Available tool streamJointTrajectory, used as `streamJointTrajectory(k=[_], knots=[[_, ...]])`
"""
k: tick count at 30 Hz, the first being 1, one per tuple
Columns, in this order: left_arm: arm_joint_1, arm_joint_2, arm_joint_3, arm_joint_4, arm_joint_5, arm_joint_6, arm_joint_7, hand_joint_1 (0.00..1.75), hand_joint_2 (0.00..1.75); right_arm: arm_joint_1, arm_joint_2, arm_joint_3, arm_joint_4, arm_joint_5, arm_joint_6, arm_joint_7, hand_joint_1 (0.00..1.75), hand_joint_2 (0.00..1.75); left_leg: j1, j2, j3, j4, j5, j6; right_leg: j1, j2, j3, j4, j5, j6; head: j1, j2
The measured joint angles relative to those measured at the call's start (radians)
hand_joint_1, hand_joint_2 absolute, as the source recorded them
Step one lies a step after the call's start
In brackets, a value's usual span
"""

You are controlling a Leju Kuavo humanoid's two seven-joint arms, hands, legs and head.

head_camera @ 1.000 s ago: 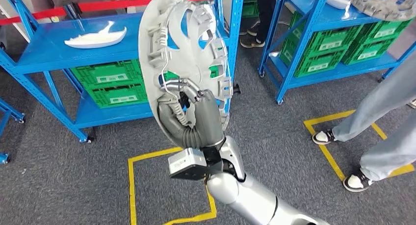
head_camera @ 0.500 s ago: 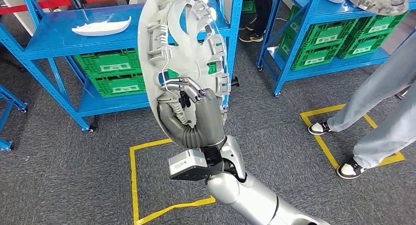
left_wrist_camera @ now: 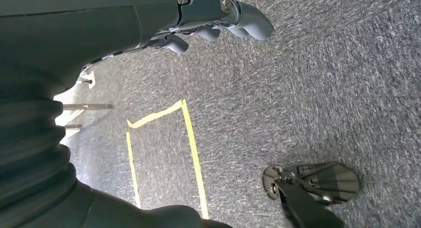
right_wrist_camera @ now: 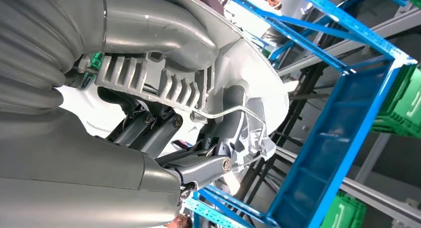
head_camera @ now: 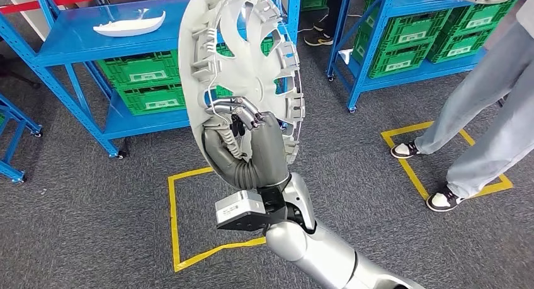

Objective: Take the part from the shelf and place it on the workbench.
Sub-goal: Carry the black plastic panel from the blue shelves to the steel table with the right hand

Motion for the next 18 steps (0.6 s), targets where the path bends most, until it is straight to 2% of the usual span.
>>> streamJointTrajectory(k=[1, 2, 4, 5, 6, 8, 9, 10, 11, 12, 13, 15, 16, 17, 18], knots=[[-0.001, -0.001, 0.0, 0.0, -0.002, 0.0, 0.0, 0.0, 1.75, 0.002, 0.0, 0.0, -0.003, 0.004, 0.0, 0.002, 1.75, 1.75, -0.002, -0.003, 0.026, -0.045, -0.015, 0.005, 0.001, 0.0, -0.006, 0.002, 0.009, 0.006, 0.0, 0.0], [-0.001, -0.001, 0.0, 0.0, -0.003, 0.0, 0.0, 0.0, 1.75, 0.004, 0.001, 0.0, -0.007, 0.008, 0.0, 0.004, 1.75, 1.75, -0.006, -0.005, 0.035, -0.065, -0.024, 0.014, 0.002, -0.001, -0.01, 0.001, 0.018, 0.011, 0.0, 0.0], [0.001, -0.002, 0.0, 0.0, -0.005, 0.0, 0.0, 0.0, 1.75, 0.007, 0.001, 0.0, -0.01, 0.013, 0.0, 0.006, 1.75, 1.75, -0.007, -0.003, 0.021, -0.066, -0.015, 0.034, 0.001, 0.0, -0.018, 0.002, 0.024, 0.022, 0.001, 0.0], [0.002, -0.003, 0.0, 0.001, -0.006, -0.001, 0.0, 0.0, 1.75, 0.007, 0.001, 0.0, -0.01, 0.014, 0.0, 0.007, 1.75, 1.75, -0.006, 0.0, 0.012, -0.065, -0.007, 0.044, 0.0, 0.001, -0.025, 0.015, 0.007, 0.028, 0.003, 0.0], [0.002, -0.003, 0.0, 0.001, -0.006, -0.001, 0.0, 0.0, 1.75, 0.008, 0.0, 0.0, -0.011, 0.015, 0.001, 0.009, 1.75, 1.75, -0.004, 0.003, 0.002, -0.065, 0.003, 0.054, -0.001, 0.002, -0.038, 0.049, -0.03, 0.032, 0.005, 0.0], [0.0, -0.002, 0.0, 0.0, -0.008, -0.002, -0.001, 0.0, 1.75, 0.011, 0.0, 0.0, -0.012, 0.017, 0.001, 0.011, 1.75, 1.75, -0.007, 0.006, -0.022, -0.062, 0.022, 0.065, -0.002, 0.003, -0.071, 0.17, -0.129, 0.037, 0.01, 0.0], [-0.001, -0.002, 0.001, 0.0, -0.01, -0.003, -0.001, 0.0, 1.75, 0.012, 0.0, 0.0, -0.012, 0.019, 0.0, 0.011, 1.75, 1.75, -0.009, 0.007, -0.037, -0.06, 0.031, 0.067, -0.001, 0.003, -0.085, 0.236, -0.163, 0.037, 0.01, 0.0], [-0.001, -0.001, 0.001, 0.0, -0.013, -0.005, -0.001, 0.0, 1.75, 0.014, -0.001, 0.0, -0.012, 0.021, -0.002, 0.011, 1.75, 1.75, -0.011, 0.008, -0.051, -0.058, 0.041, 0.068, -0.001, 0.003, -0.088, 0.281, -0.174, 0.036, 0.011, 0.0], [-0.002, -0.001, 0.001, 0.0, -0.015, -0.008, -0.001, 0.0, 1.75, 0.016, -0.002, -0.001, -0.012, 0.022, -0.004, 0.01, 1.75, 1.75, -0.013, 0.009, -0.066, -0.054, 0.049, 0.069, 0.001, 0.003, -0.077, 0.296, -0.163, 0.032, 0.011, 0.0], [-0.002, -0.001, 0.001, 0.0, -0.018, -0.01, -0.001, 0.0, 1.75, 0.017, -0.004, -0.001, -0.012, 0.023, -0.006, 0.01, 1.75, 1.75, -0.015, 0.009, -0.08, -0.051, 0.057, 0.069, 0.004, 0.004, -0.049, 0.275, -0.138, 0.026, 0.011, 0.0], [-0.003, -0.002, 0.001, 0.0, -0.02, -0.013, -0.001, 0.0, 1.75, 0.018, -0.004, -0.002, -0.012, 0.023, -0.007, 0.01, 1.75, 1.75, -0.017, 0.009, -0.093, -0.047, 0.065, 0.068, 0.008, 0.005, -0.002, 0.22, -0.113, 0.018, 0.011, 0.0], [-0.005, -0.002, 0.001, 0.0, -0.025, -0.016, 0.001, 0.0, 1.75, 0.019, -0.005, -0.005, -0.014, 0.024, -0.009, 0.01, 1.75, 1.75, -0.02, 0.009, -0.112, -0.041, 0.08, 0.062, 0.017, 0.005, 0.098, 0.076, -0.109, 0.0, 0.012, 0.0], [-0.007, -0.002, 0.001, 0.0, -0.027, -0.017, 0.002, 0.0, 1.75, 0.02, -0.006, -0.007, -0.016, 0.024, -0.01, 0.01, 1.75, 1.75, -0.02, 0.01, -0.117, -0.041, 0.088, 0.057, 0.021, 0.006, 0.129, 0.024, -0.116, -0.005, 0.012, 0.0], [-0.008, -0.002, 0.001, 0.0, -0.029, -0.018, 0.003, 0.0, 1.75, 0.021, -0.006, -0.008, -0.017, 0.024, -0.011, 0.01, 1.75, 1.75, -0.019, 0.01, -0.12, -0.044, 0.097, 0.05, 0.024, 0.006, 0.141, -0.004, -0.123, -0.008, 0.013, 0.0], [-0.009, -0.001, 0.0, 0.0, -0.031, -0.02, 0.004, 0.0, 1.75, 0.022, -0.007, -0.009, -0.018, 0.025, -0.013, 0.01, 1.75, 1.75, -0.018, 0.011, -0.121, -0.048, 0.106, 0.044, 0.024, 0.006, 0.14, -0.015, -0.118, -0.009, 0.014, 0.0]])
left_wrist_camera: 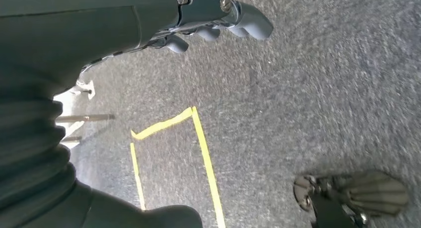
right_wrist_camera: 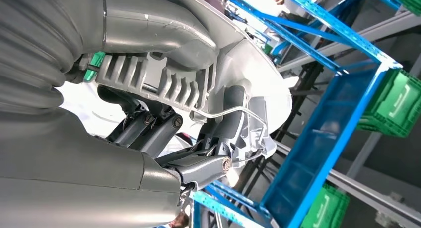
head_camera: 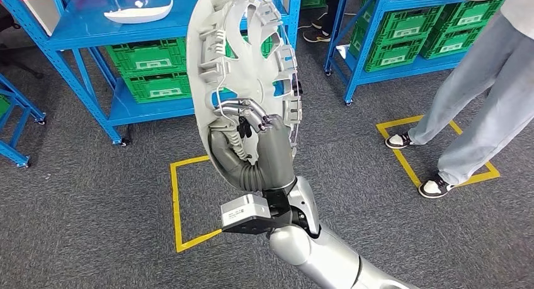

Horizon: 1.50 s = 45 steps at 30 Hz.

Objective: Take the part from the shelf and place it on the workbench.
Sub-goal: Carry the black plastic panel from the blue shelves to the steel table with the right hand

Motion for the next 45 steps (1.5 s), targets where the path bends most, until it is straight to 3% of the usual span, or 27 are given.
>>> streamJointTrajectory(k=[2, 3, 6, 7, 8, 9, 11, 13, 14, 17, 19, 21, 22, 23, 24, 26, 28, 31, 33, 36, 38, 39, 40, 42, 44, 45], knots=[[-0.001, 0.002, -0.001, 0.0, -0.011, -0.001, 0.0, 0.0, 1.75, 0.002, -0.001, -0.001, 0.0, 0.005, -0.006, 0.0, 1.75, 1.75, 0.0, -0.001, -0.008, 0.004, -0.007, -0.01, -0.006, -0.002, -0.009, -0.01, 0.017, -0.009, 0.002, 0.0], [-0.001, 0.002, -0.002, 0.0, -0.02, 0.001, -0.002, 0.0, 1.75, 0.003, -0.001, -0.003, 0.0, 0.009, -0.01, 0.001, 1.75, 1.75, 0.0, -0.003, -0.018, 0.027, -0.034, -0.015, -0.011, -0.004, -0.014, -0.015, 0.026, -0.013, -0.001, 0.0], [-0.004, 0.002, -0.008, 0.0, -0.044, 0.012, -0.011, 0.0, 1.75, 0.009, -0.003, -0.008, -0.001, 0.022, -0.022, 0.002, 1.75, 1.75, 0.007, -0.004, -0.066, 0.196, -0.155, -0.031, -0.014, -0.005, -0.04, -0.018, 0.052, -0.02, -0.009, 0.0], [-0.004, 0.003, -0.01, 0.0, -0.047, 0.014, -0.012, 0.0, 1.75, 0.013, -0.004, -0.008, -0.001, 0.028, -0.025, 0.002, 1.75, 1.75, 0.01, -0.004, -0.075, 0.249, -0.169, -0.035, -0.015, -0.006, -0.05, -0.017, 0.06, -0.019, -0.009, 0.0], [-0.005, 0.003, -0.011, 0.0, -0.05, 0.015, -0.013, 0.0, 1.75, 0.016, -0.006, -0.009, -0.001, 0.035, -0.029, 0.002, 1.75, 1.75, 0.011, -0.004, -0.072, 0.277, -0.161, -0.038, -0.016, -0.006, -0.06, -0.016, 0.067, -0.016, -0.01, 0.0], [-0.005, 0.004, -0.013, 0.0, -0.051, 0.015, -0.014, 0.0, 1.75, 0.019, -0.007, -0.009, -0.001, 0.042, -0.032, 0.002, 1.75, 1.75, 0.013, -0.004, -0.052, 0.266, -0.136, -0.04, -0.017, -0.005, -0.07, -0.014, 0.074, -0.014, -0.01, 0.0], [-0.007, 0.004, -0.017, -0.001, -0.052, 0.015, -0.017, 0.0, 1.75, 0.021, -0.008, -0.01, -0.002, 0.058, -0.039, 0.001, 1.75, 1.75, 0.016, -0.003, 0.039, 0.146, -0.094, -0.042, -0.019, -0.004, -0.087, -0.005, 0.083, -0.005, -0.01, 0.0], [-0.011, 0.005, -0.02, -0.001, -0.053, 0.015, -0.019, 0.0, 1.75, 0.021, -0.009, -0.012, -0.004, 0.072, -0.046, -0.001, 1.75, 1.75, 0.014, -0.004, 0.122, 0.018, -0.099, -0.035, -0.017, -0.005, -0.1, 0.006, 0.09, 0.006, -0.012, 0.0], [-0.014, 0.005, -0.022, -0.001, -0.053, 0.015, -0.02, 0.0, 1.75, 0.021, -0.009, -0.012, -0.005, 0.078, -0.049, -0.002, 1.75, 1.75, 0.012, -0.005, 0.139, -0.012, -0.11, -0.029, -0.015, -0.006, -0.105, 0.01, 0.094, 0.012, -0.012, 0.0], [-0.014, 0.004, -0.026, 0.0, -0.053, 0.014, -0.02, 0.0, 1.75, 0.022, -0.011, -0.013, -0.006, 0.083, -0.051, -0.003, 1.75, 1.75, 0.013, -0.007, 0.13, -0.022, -0.105, -0.003, -0.016, -0.006, -0.117, 0.021, 0.095, 0.03, -0.011, 0.0], [-0.014, 0.004, -0.027, 0.0, -0.054, 0.014, -0.02, 0.0, 1.75, 0.022, -0.013, -0.013, -0.006, 0.083, -0.051, -0.003, 1.75, 1.75, 0.016, -0.005, 0.121, -0.023, -0.094, 0.013, -0.019, -0.003, -0.149, 0.094, 0.044, 0.04, -0.009, 0.0], [-0.014, 0.005, -0.027, 0.0, -0.054, 0.013, -0.02, 0.0, 1.75, 0.023, -0.016, -0.014, -0.006, 0.084, -0.051, -0.003, 1.75, 1.75, 0.015, -0.004, 0.107, -0.021, -0.085, 0.02, -0.02, -0.002, -0.203, 0.229, -0.03, 0.047, -0.006, 0.0], [-0.014, 0.005, -0.027, 0.0, -0.054, 0.013, -0.02, 0.0, 1.75, 0.025, -0.017, -0.014, -0.006, 0.084, -0.051, -0.003, 1.75, 1.75, 0.014, -0.005, 0.1, -0.019, -0.081, 0.019, -0.021, -0.001, -0.223, 0.284, -0.052, 0.049, -0.006, 0.0], [-0.013, 0.006, -0.027, 0.0, -0.054, 0.013, -0.02, 0.0, 1.75, 0.027, -0.018, -0.014, -0.006, 0.084, -0.051, -0.003, 1.75, 1.75, 0.014, -0.005, 0.093, -0.016, -0.079, 0.018, -0.021, -0.001, -0.225, 0.303, -0.055, 0.049, -0.006, 0.0], [-0.013, 0.005, -0.027, 0.0, -0.054, 0.013, -0.02, 0.0, 1.75, 0.028, -0.019, -0.014, -0.006, 0.084, -0.051, -0.003, 1.75, 1.75, 0.014, -0.006, 0.088, -0.012, -0.077, 0.017, -0.02, -0.001, -0.206, 0.282, -0.041, 0.047, -0.006, 0.0], [-0.013, 0.004, -0.027, 0.0, -0.054, 0.013, -0.02, 0.0, 1.75, 0.029, -0.02, -0.014, -0.006, 0.084, -0.051, -0.003, 1.75, 1.75, 0.014, -0.007, 0.082, -0.004, -0.075, 0.013, -0.02, 0.0, -0.12, 0.147, 0.009, 0.038, -0.006, 0.0], [-0.014, 0.003, -0.027, 0.0, -0.054, 0.013, -0.021, 0.0, 1.75, 0.029, -0.02, -0.014, -0.007, 0.084, -0.051, -0.003, 1.75, 1.75, 0.01, -0.009, 0.077, 0.002, -0.073, 0.005, -0.016, 0.002, -0.06, 0.041, 0.035, 0.029, -0.006, 0.0], [-0.015, 0.004, -0.027, 0.0, -0.054, 0.013, -0.021, 0.0, 1.75, 0.03, -0.02, -0.015, -0.009, 0.084, -0.052, -0.003, 1.75, 1.75, 0.008, -0.009, 0.071, -0.002, -0.066, -0.014, -0.013, 0.002, -0.058, 0.021, 0.042, 0.014, -0.005, 0.0], [-0.015, 0.004, -0.027, 0.0, -0.054, 0.013, -0.021, 0.0, 1.75, 0.029, -0.02, -0.015, -0.011, 0.084, -0.052, -0.003, 1.75, 1.75, 0.009, -0.009, 0.06, 0.018, -0.083, -0.026, -0.018, -0.001, -0.061, 0.014, 0.052, 0.0, -0.008, 0.0], [-0.014, 0.004, -0.027, 0.0, -0.054, 0.012, -0.021, 0.0, 1.75, 0.03, -0.02, -0.015, -0.011, 0.087, -0.054, -0.003, 1.75, 1.75, 0.012, -0.008, -0.01, 0.179, -0.175, -0.038, -0.02, -0.009, -0.069, 0.01, 0.061, -0.013, -0.016, 0.0], [-0.013, 0.005, -0.027, 0.0, -0.054, 0.012, -0.021, 0.0, 1.75, 0.032, -0.021, -0.015, -0.011, 0.095, -0.057, -0.002, 1.75, 1.75, 0.013, -0.008, -0.046, 0.27, -0.205, -0.042, -0.018, -0.016, -0.074, 0.011, 0.064, -0.014, -0.016, 0.0], [-0.012, 0.006, -0.027, 0.0, -0.054, 0.012, -0.02, 0.0, 1.75, 0.034, -0.02, -0.015, -0.011, 0.102, -0.058, -0.002, 1.75, 1.75, 0.013, -0.007, -0.039, 0.264, -0.191, -0.042, -0.018, -0.021, -0.075, 0.012, 0.064, -0.014, -0.017, 0.0], [-0.012, 0.007, -0.027, 0.001, -0.054, 0.012, -0.02, 0.0, 1.75, 0.034, -0.02, -0.015, -0.011, 0.108, -0.059, -0.001, 1.75, 1.75, 0.013, -0.003, -0.013, 0.219, -0.162, -0.041, -0.018, -0.027, -0.076, 0.013, 0.065, -0.013, -0.017, 0.0], [-0.014, 0.008, -0.027, 0.0, -0.054, 0.012, -0.021, 0.0, 1.75, 0.034, -0.02, -0.015, -0.011, 0.119, -0.061, -0.001, 1.75, 1.75, 0.008, 0.029, 0.059, 0.075, -0.105, -0.034, -0.015, -0.04, -0.076, 0.019, 0.063, -0.008, -0.018, 0.0], [-0.018, 0.008, -0.027, 0.0, -0.054, 0.012, -0.022, 0.0, 1.75, 0.034, -0.02, -0.015, -0.012, 0.127, -0.064, -0.001, 1.75, 1.75, 0.002, 0.05, 0.092, -0.001, -0.086, -0.019, -0.009, -0.055, -0.078, 0.022, 0.063, 0.001, -0.017, 0.0], [-0.018, 0.008, -0.027, 0.0, -0.054, 0.012, -0.022, 0.0, 1.75, 0.033, -0.021, -0.014, -0.012, 0.129, -0.064, 0.0, 1.75, 1.75, -0.001, 0.045, 0.09, -0.005, -0.086, -0.011, -0.008, -0.063, -0.079, 0.022, 0.064, 0.007, -0.017, 0.0]])
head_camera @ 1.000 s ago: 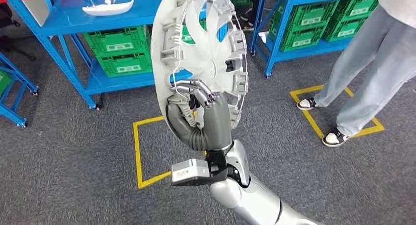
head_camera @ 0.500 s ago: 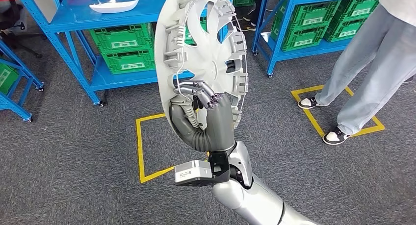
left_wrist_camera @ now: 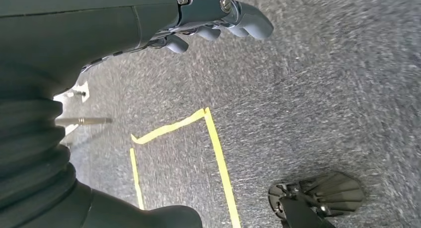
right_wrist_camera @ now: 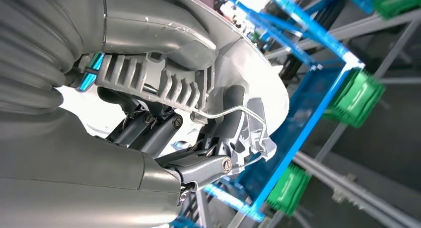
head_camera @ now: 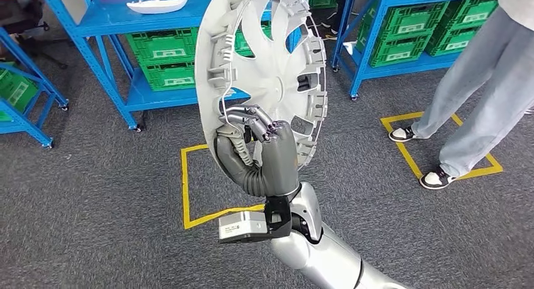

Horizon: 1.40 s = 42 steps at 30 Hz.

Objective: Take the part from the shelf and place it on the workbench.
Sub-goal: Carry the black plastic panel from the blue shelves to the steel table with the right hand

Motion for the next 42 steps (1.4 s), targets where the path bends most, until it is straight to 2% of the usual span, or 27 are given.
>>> streamJointTrajectory(k=[2, 3, 5, 7, 8, 9, 10, 11, 12, 14, 15, 17, 19, 21, 23, 24, 25, 26, 28, 30, 32, 34, 36, 38, 39, 40, 42], knots=[[0.002, -0.001, 0.0, 0.0, 0.0, 0.0, 0.0, 0.0, 1.75, -0.001, 0.0, 0.0, -0.001, 0.003, 0.0, 0.0, 1.75, 1.75, 0.002, -0.02, -0.005, -0.002, 0.009, 0.014, -0.002, -0.009, -0.001, 0.002, -0.001, 0.012, 0.002, 0.0], [0.003, -0.002, 0.0, 0.0, 0.0, -0.001, -0.001, 0.0, 1.75, -0.002, 0.0, 0.0, -0.001, 0.004, 0.0, 0.001, 1.75, 1.75, 0.004, -0.029, -0.008, -0.004, 0.014, 0.02, -0.004, 0.001, -0.007, 0.015, -0.013, 0.018, 0.002, 0.0], [0.003, -0.002, 0.0, 0.0, 0.002, -0.002, -0.004, 0.0, 1.75, -0.004, -0.001, 0.0, -0.002, 0.005, 0.0, 0.0, 1.75, 1.75, 0.008, -0.046, -0.014, -0.007, 0.023, 0.031, -0.008, 0.036, -0.042, 0.1, -0.07, 0.029, 0.006, 0.0], [0.002, -0.001, 0.0, 0.0, 0.006, -0.003, -0.008, 0.0, 1.75, -0.005, -0.001, 0.0, -0.002, 0.006, 0.001, -0.001, 1.75, 1.75, 0.009, -0.066, -0.023, -0.005, 0.028, 0.034, -0.009, 0.056, -0.1, 0.232, -0.134, 0.033, 0.009, 0.0], [0.003, -0.001, 0.0, 0.0, 0.008, -0.003, -0.009, 0.0, 1.75, -0.005, -0.002, 0.001, -0.001, 0.006, 0.003, -0.001, 1.75, 1.75, 0.009, -0.078, -0.027, -0.003, 0.03, 0.034, -0.01, 0.058, -0.118, 0.274, -0.146, 0.033, 0.01, 0.0], [0.005, -0.001, 0.0, 0.001, 0.008, -0.004, -0.01, 0.0, 1.75, -0.006, -0.002, 0.001, 0.0, 0.006, 0.004, -0.001, 1.75, 1.75, 0.009, -0.09, -0.03, 0.0, 0.032, 0.032, -0.01, 0.059, -0.117, 0.278, -0.138, 0.032, 0.01, 0.0], [0.006, -0.002, 0.0, 0.001, 0.008, -0.005, -0.012, 0.0, 1.75, -0.008, -0.002, 0.002, 0.001, 0.006, 0.005, -0.001, 1.75, 1.75, 0.009, -0.103, -0.033, 0.002, 0.033, 0.03, -0.011, 0.063, -0.098, 0.245, -0.113, 0.03, 0.01, 0.0], [0.006, -0.002, 0.0, 0.001, 0.009, -0.005, -0.013, 0.0, 1.75, -0.012, -0.002, 0.002, 0.002, 0.006, 0.006, -0.001, 1.75, 1.75, 0.01, -0.116, -0.035, 0.005, 0.034, 0.028, -0.013, 0.076, -0.063, 0.179, -0.079, 0.026, 0.01, 0.0], [0.005, -0.003, 0.0, 0.001, 0.009, -0.005, -0.014, 0.0, 1.75, -0.016, -0.002, 0.003, 0.002, 0.007, 0.006, -0.001, 1.75, 1.75, 0.009, -0.128, -0.039, 0.008, 0.036, 0.024, -0.015, 0.102, -0.027, 0.111, -0.055, 0.023, 0.01, 0.0], [0.003, -0.003, 0.0, 0.001, 0.008, -0.004, -0.014, 0.0, 1.75, -0.024, -0.002, 0.005, 0.004, 0.009, 0.005, -0.002, 1.75, 1.75, 0.01, -0.151, -0.049, 0.012, 0.04, 0.012, -0.016, 0.14, 0.015, 0.023, -0.032, 0.018, 0.01, 0.0], [0.003, -0.003, 0.0, 0.001, 0.008, -0.003, -0.014, 0.0, 1.75, -0.026, -0.002, 0.006, 0.005, 0.01, 0.005, -0.002, 1.75, 1.75, 0.012, -0.162, -0.054, 0.01, 0.045, 0.004, -0.015, 0.146, 0.017, 0.013, -0.034, 0.015, 0.01, 0.0], [0.007, -0.002, 0.0, 0.001, 0.008, 0.001, -0.012, 0.0, 1.75, -0.028, 0.0, 0.007, 0.006, 0.01, 0.003, -0.002, 1.75, 1.75, 0.016, -0.181, -0.061, 0.004, 0.052, -0.012, -0.015, 0.122, 0.017, 0.006, -0.027, 0.005, 0.01, 0.0], [0.01, -0.001, 0.0, 0.001, 0.008, 0.003, -0.009, 0.0, 1.75, -0.03, 0.003, 0.008, 0.007, 0.01, 0.0, -0.002, 1.75, 1.75, 0.013, -0.146, -0.082, 0.039, 0.03, -0.022, -0.019, 0.094, 0.02, -0.004, -0.019, -0.01, 0.004, 0.0], [0.009, -0.002, 0.0, 0.001, 0.008, 0.003, -0.008, 0.0, 1.75, -0.032, 0.004, 0.008, 0.008, 0.011, -0.002, -0.002, 1.75, 1.75, 0.011, -0.083, -0.134, 0.154, -0.033, -0.029, -0.018, 0.065, 0.018, -0.008, -0.016, -0.018, -0.005, 0.0], [0.009, -0.002, 0.0, 0.001, 0.008, 0.003, -0.008, 0.0, 1.75, -0.032, 0.004, 0.008, 0.011, 0.011, -0.002, -0.002, 1.75, 1.75, 0.012, -0.059, -0.182, 0.269, -0.08, -0.035, -0.015, 0.036, 0.016, -0.007, -0.016, -0.02, -0.006, 0.0], [0.01, -0.002, 0.0, 0.001, 0.008, 0.003, -0.008, 0.0, 1.75, -0.032, 0.004, 0.008, 0.012, 0.011, -0.002, -0.002, 1.75, 1.75, 0.012, -0.056, -0.184, 0.282, -0.079, -0.035, -0.014, 0.023, 0.015, -0.007, -0.016, -0.02, -0.006, 0.0], [0.011, -0.002, 0.0, 0.001, 0.008, 0.003, -0.008, 0.0, 1.75, -0.032, 0.004, 0.009, 0.012, 0.011, -0.002, -0.002, 1.75, 1.75, 0.012, -0.052, -0.163, 0.254, -0.06, -0.035, -0.013, 0.01, 0.014, -0.006, -0.016, -0.02, -0.006, 0.0], [0.012, -0.001, 0.0, 0.001, 0.008, 0.004, -0.008, 0.0, 1.75, -0.032, 0.004, 0.009, 0.013, 0.011, -0.002, -0.002, 1.75, 1.75, 0.011, -0.042, -0.123, 0.189, -0.03, -0.032, -0.013, -0.002, 0.015, -0.005, -0.017, -0.019, -0.006, 0.0], [0.01, 0.0, 0.0, 0.0, 0.008, 0.004, -0.008, 0.0, 1.75, -0.032, 0.005, 0.009, 0.013, 0.011, -0.002, -0.002, 1.75, 1.75, 0.005, -0.002, -0.044, 0.048, 0.012, -0.02, -0.008, -0.024, 0.016, -0.003, -0.018, -0.015, -0.006, 0.0], [0.008, 0.0, 0.0, 0.0, 0.007, 0.004, -0.008, 0.0, 1.75, -0.033, 0.005, 0.01, 0.013, 0.011, -0.002, -0.002, 1.75, 1.75, -0.002, 0.014, -0.019, -0.005, 0.022, -0.006, -0.003, -0.041, 0.016, -0.001, -0.019, -0.006, -0.004, 0.0], [0.01, 0.0, 0.0, 0.0, 0.007, 0.004, -0.008, 0.0, 1.75, -0.034, 0.005, 0.011, 0.013, 0.011, -0.002, -0.002, 1.75, 1.75, -0.001, -0.01, -0.024, -0.006, 0.03, 0.004, -0.002, -0.054, 0.017, -0.002, -0.02, 0.006, -0.003, 0.0], [0.012, -0.001, 0.0, 0.0, 0.007, 0.004, -0.007, 0.0, 1.75, -0.035, 0.006, 0.012, 0.013, 0.011, -0.003, -0.003, 1.75, 1.75, 0.006, -0.03, -0.026, -0.01, 0.038, 0.016, -0.006, -0.017, 0.008, 0.025, -0.042, 0.018, -0.002, 0.0], [0.011, -0.001, 0.0, 0.0, 0.007, 0.005, -0.007, 0.0, 1.75, -0.035, 0.005, 0.014, 0.013, 0.011, -0.005, -0.005, 1.75, 1.75, 0.009, -0.05, -0.031, -0.012, 0.045, 0.025, -0.01, 0.042, -0.037, 0.127, -0.103, 0.025, 0.002, 0.0], [0.01, -0.001, 0.0, 0.0, 0.007, 0.006, -0.007, 0.0, 1.75, -0.034, 0.003, 0.015, 0.013, 0.011, -0.007, -0.007, 1.75, 1.75, 0.01, -0.076, -0.039, -0.009, 0.048, 0.028, -0.012, 0.061, -0.098, 0.256, -0.157, 0.027, 0.004, 0.0], [0.012, -0.001, 0.0, 0.0, 0.007, 0.006, -0.007, 0.0, 1.75, -0.034, 0.002, 0.016, 0.013, 0.011, -0.008, -0.008, 1.75, 1.75, 0.01, -0.09, -0.043, -0.007, 0.05, 0.027, -0.013, 0.062, -0.111, 0.284, -0.159, 0.028, 0.005, 0.0], [0.014, -0.002, 0.0, 0.001, 0.007, 0.007, -0.008, 0.0, 1.75, -0.033, 0.002, 0.017, 0.013, 0.011, -0.008, -0.008, 1.75, 1.75, 0.011, -0.105, -0.046, -0.003, 0.051, 0.026, -0.014, 0.064, -0.105, 0.271, -0.141, 0.028, 0.005, 0.0], [0.019, -0.003, 0.0, 0.001, 0.007, 0.011, -0.01, 0.0, 1.75, -0.033, 0.002, 0.019, 0.013, 0.012, -0.01, -0.008, 1.75, 1.75, 0.014, -0.134, -0.051, 0.005, 0.051, 0.019, -0.02, 0.086, -0.043, 0.149, -0.076, 0.026, 0.006, 0.0]])
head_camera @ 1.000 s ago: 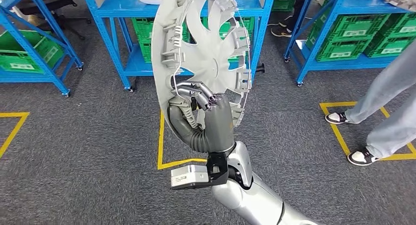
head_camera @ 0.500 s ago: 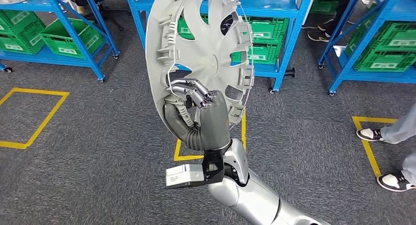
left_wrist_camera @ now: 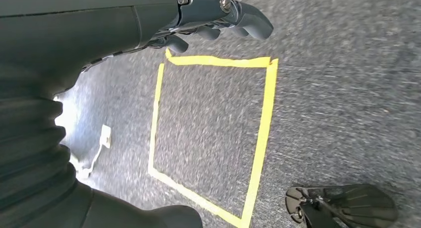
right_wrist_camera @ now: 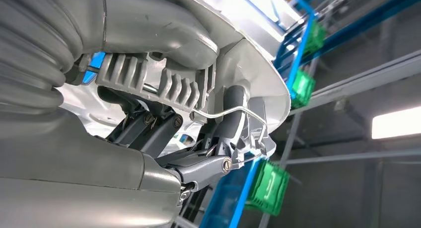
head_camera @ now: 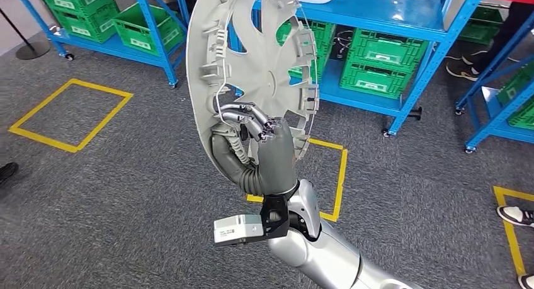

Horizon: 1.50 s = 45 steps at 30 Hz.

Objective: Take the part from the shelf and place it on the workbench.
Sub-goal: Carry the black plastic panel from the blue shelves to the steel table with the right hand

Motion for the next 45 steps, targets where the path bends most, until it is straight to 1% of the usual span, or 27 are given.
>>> streamJointTrajectory(k=[2, 3, 5, 6, 8, 10, 12, 13, 14, 17, 19, 21, 22, 23, 25, 27, 28, 29, 32, 34, 36, 37, 39, 41, 42, 43, 45], knots=[[0.002, -0.001, 0.0, 0.0, 0.0, 0.006, -0.003, 0.0, 1.75, 0.001, 0.0, 0.003, 0.0, 0.003, -0.004, 0.0, 1.75, 1.75, 0.001, -0.026, -0.008, 0.007, 0.001, -0.013, -0.004, 0.037, 0.053, -0.108, 0.033, -0.003, 0.001, 0.0], [0.003, -0.001, 0.0, 0.0, 0.0, 0.008, -0.005, 0.0, 1.75, 0.003, 0.0, 0.005, -0.001, 0.005, -0.006, 0.0, 1.75, 1.75, 0.002, -0.037, -0.013, 0.008, 0.003, -0.021, -0.003, 0.046, 0.062, -0.129, 0.035, -0.007, 0.001, 0.0], [0.011, 0.0, 0.0, 0.0, -0.001, 0.013, -0.007, 0.0, 1.75, 0.004, 0.0, 0.007, -0.001, 0.006, -0.012, -0.002, 1.75, 1.75, 0.004, -0.054, -0.02, 0.0, 0.011, -0.038, 0.001, 0.031, 0.062, -0.134, 0.038, -0.02, 0.001, 0.0], [0.015, 0.0, 0.0, 0.0, -0.002, 0.014, -0.009, 0.0, 1.75, 0.003, 0.001, 0.009, -0.001, 0.004, -0.015, -0.004, 1.75, 1.75, 0.005, -0.045, -0.024, 0.001, 0.011, -0.043, 0.001, 0.02, 0.063, -0.138, 0.041, -0.028, 0.0, 0.0], [0.019, 0.0, 0.0, 0.0, -0.005, 0.015, -0.012, 0.0, 1.75, -0.001, 0.002, 0.013, -0.001, -0.004, -0.022, -0.008, 1.75, 1.75, 0.002, 0.009, -0.05, 0.049, -0.019, -0.051, -0.003, -0.006, 0.064, -0.145, 0.047, -0.044, -0.007, 0.0], [0.017, -0.002, 0.0, 0.0, -0.009, 0.015, -0.013, 0.0, 1.75, -0.005, 0.002, 0.015, 0.001, -0.014, -0.027, -0.011, 1.75, 1.75, 0.0, 0.063, -0.107, 0.175, -0.084, -0.057, 0.001, -0.035, 0.064, -0.146, 0.046, -0.052, -0.014, 0.0], [0.017, -0.002, 0.0, -0.001, -0.01, 0.015, -0.011, 0.0, 1.75, -0.009, 0.002, 0.018, 0.004, -0.023, -0.028, -0.012, 1.75, 1.75, 0.001, 0.076, -0.15, 0.277, -0.12, -0.061, 0.005, -0.065, 0.064, -0.145, 0.044, -0.054, -0.015, 0.0], [0.018, -0.002, 0.0, -0.001, -0.01, 0.015, -0.01, 0.0, 1.75, -0.013, 0.002, 0.019, 0.005, -0.027, -0.029, -0.012, 1.75, 1.75, 0.001, 0.079, -0.143, 0.274, -0.11, -0.06, 0.006, -0.079, 0.064, -0.144, 0.043, -0.054, -0.015, 0.0], [0.019, -0.001, 0.0, -0.001, -0.01, 0.015, -0.007, 0.0, 1.75, -0.017, 0.002, 0.021, 0.007, -0.031, -0.029, -0.012, 1.75, 1.75, 0.001, 0.085, -0.115, 0.229, -0.085, -0.059, 0.006, -0.092, 0.065, -0.144, 0.042, -0.053, -0.015, 0.0], [0.017, 0.0, 0.0, -0.001, -0.01, 0.014, -0.004, 0.0, 1.75, -0.03, 0.001, 0.024, 0.009, -0.041, -0.032, -0.016, 1.75, 1.75, -0.008, 0.144, -0.003, 0.035, -0.017, -0.043, 0.013, -0.125, 0.071, -0.142, 0.036, -0.044, -0.014, 0.0], [0.017, 0.0, 0.0, -0.001, -0.01, 0.014, -0.003, 0.0, 1.75, -0.033, 0.001, 0.027, 0.01, -0.044, -0.036, -0.02, 1.75, 1.75, -0.015, 0.154, 0.01, 0.003, -0.015, -0.031, 0.017, -0.143, 0.074, -0.143, 0.033, -0.034, -0.012, 0.0], [0.022, -0.001, 0.0, 0.0, -0.01, 0.014, 0.001, 0.0, 1.75, -0.034, 0.0, 0.031, 0.011, -0.045, -0.038, -0.023, 1.75, 1.75, -0.013, 0.13, 0.005, 0.0, -0.01, -0.022, 0.017, -0.159, 0.077, -0.145, 0.03, -0.023, -0.011, 0.0], [0.024, -0.002, 0.0, 0.0, -0.01, 0.014, 0.003, 0.0, 1.75, -0.035, 0.0, 0.033, 0.011, -0.046, -0.039, -0.023, 1.75, 1.75, -0.01, 0.118, 0.005, -0.003, -0.007, -0.016, 0.015, -0.147, 0.077, -0.139, 0.023, -0.017, -0.011, 0.0], [0.025, -0.003, 0.0, 0.0, -0.01, 0.014, 0.004, 0.0, 1.75, -0.036, 0.0, 0.034, 0.012, -0.047, -0.039, -0.024, 1.75, 1.75, -0.007, 0.106, 0.006, -0.007, -0.003, -0.01, 0.013, -0.122, 0.068, -0.117, 0.006, -0.012, -0.01, 0.0], [0.023, -0.005, 0.0, 0.0, -0.01, 0.015, 0.004, 0.0, 1.75, -0.037, -0.004, 0.037, 0.016, -0.047, -0.041, -0.024, 1.75, 1.75, -0.003, 0.081, 0.004, -0.01, 0.001, -0.002, 0.008, -0.055, 0.019, -0.008, -0.054, -0.007, -0.005, 0.0], [0.021, -0.005, 0.0, 0.001, -0.01, 0.015, 0.004, 0.0, 1.75, -0.036, -0.008, 0.04, 0.021, -0.048, -0.041, -0.024, 1.75, 1.75, -0.003, 0.052, 0.002, -0.008, 0.002, 0.001, 0.007, -0.027, -0.045, 0.119, -0.101, -0.005, -0.001, 0.0], [0.022, -0.006, 0.0, 0.001, -0.01, 0.015, 0.004, 0.0, 1.75, -0.036, -0.01, 0.042, 0.024, -0.048, -0.041, -0.024, 1.75, 1.75, -0.003, 0.036, 0.001, -0.006, 0.002, 0.001, 0.007, -0.024, -0.06, 0.141, -0.098, -0.005, -0.001, 0.0], [0.023, -0.006, 0.0, 0.001, -0.01, 0.015, 0.004, 0.0, 1.75, -0.035, -0.011, 0.043, 0.026, -0.049, -0.041, -0.024, 1.75, 1.75, -0.002, 0.02, 0.001, -0.004, 0.002, -0.001, 0.006, -0.021, -0.054, 0.121, -0.073, -0.006, 0.0, 0.0], [0.024, -0.006, 0.0, 0.001, -0.01, 0.015, 0.004, 0.0, 1.75, -0.036, -0.013, 0.048, 0.029, -0.05, -0.042, -0.024, 1.75, 1.75, 0.003, -0.028, -0.003, 0.008, -0.001, -0.013, -0.002, 0.023, 0.033, -0.068, 0.023, -0.007, 0.0, 0.0], [0.024, -0.006, 0.0, 0.001, -0.01, 0.015, 0.004, 0.0, 1.75, -0.037, -0.013, 0.05, 0.029, -0.05, -0.042, -0.024, 1.75, 1.75, 0.004, -0.051, -0.011, 0.01, 0.0, -0.029, -0.002, 0.041, 0.056, -0.121, 0.034, -0.013, 0.0, 0.0], [0.03, -0.006, 0.0, 0.002, -0.01, 0.015, 0.003, 0.0, 1.75, -0.038, -0.013, 0.051, 0.03, -0.051, -0.043, -0.023, 1.75, 1.75, 0.007, -0.065, -0.017, 0.004, 0.007, -0.045, 0.002, 0.022, 0.055, -0.126, 0.04, -0.027, 0.0, 0.0], [0.033, -0.006, 0.0, 0.002, -0.01, 0.015, 0.003, 0.0, 1.75, -0.039, -0.012, 0.052, 0.029, -0.051, -0.043, -0.023, 1.75, 1.75, 0.007, -0.052, -0.02, 0.005, 0.007, -0.051, 0.002, 0.012, 0.056, -0.13, 0.043, -0.035, 0.0, 0.0], [0.035, -0.006, 0.0, 0.002, -0.01, 0.015, 0.0, 0.0, 1.75, -0.04, -0.011, 0.052, 0.03, -0.052, -0.047, -0.023, 1.75, 1.75, 0.003, 0.012, -0.049, 0.061, -0.027, -0.058, 0.002, -0.013, 0.059, -0.138, 0.047, -0.05, -0.008, 0.0], [0.031, -0.008, 0.0, 0.001, -0.01, 0.015, -0.004, 0.0, 1.75, -0.039, -0.012, 0.052, 0.031, -0.051, -0.052, -0.022, 1.75, 1.75, 0.001, 0.069, -0.108, 0.186, -0.092, -0.063, 0.006, -0.041, 0.06, -0.139, 0.046, -0.059, -0.014, 0.0], [0.03, -0.008, 0.0, 0.001, -0.01, 0.015, -0.005, 0.0, 1.75, -0.039, -0.013, 0.052, 0.032, -0.051, -0.054, -0.022, 1.75, 1.75, 0.001, 0.075, -0.135, 0.246, -0.115, -0.064, 0.008, -0.055, 0.06, -0.139, 0.045, -0.06, -0.014, 0.0], [0.03, -0.008, 0.0, 0.001, -0.011, 0.015, -0.005, 0.0, 1.75, -0.039, -0.014, 0.052, 0.033, -0.051, -0.055, -0.021, 1.75, 1.75, 0.001, 0.078, -0.148, 0.279, -0.121, -0.064, 0.009, -0.07, 0.06, -0.139, 0.044, -0.061, -0.014, 0.0], [0.032, -0.007, 0.0, 0.001, -0.013, 0.013, -0.006, 0.0, 1.75, -0.039, -0.014, 0.052, 0.034, -0.051, -0.057, -0.02, 1.75, 1.75, 0.0, 0.087, -0.113, 0.224, -0.081, -0.06, 0.012, -0.097, 0.063, -0.139, 0.042, -0.061, -0.014, 0.0]])
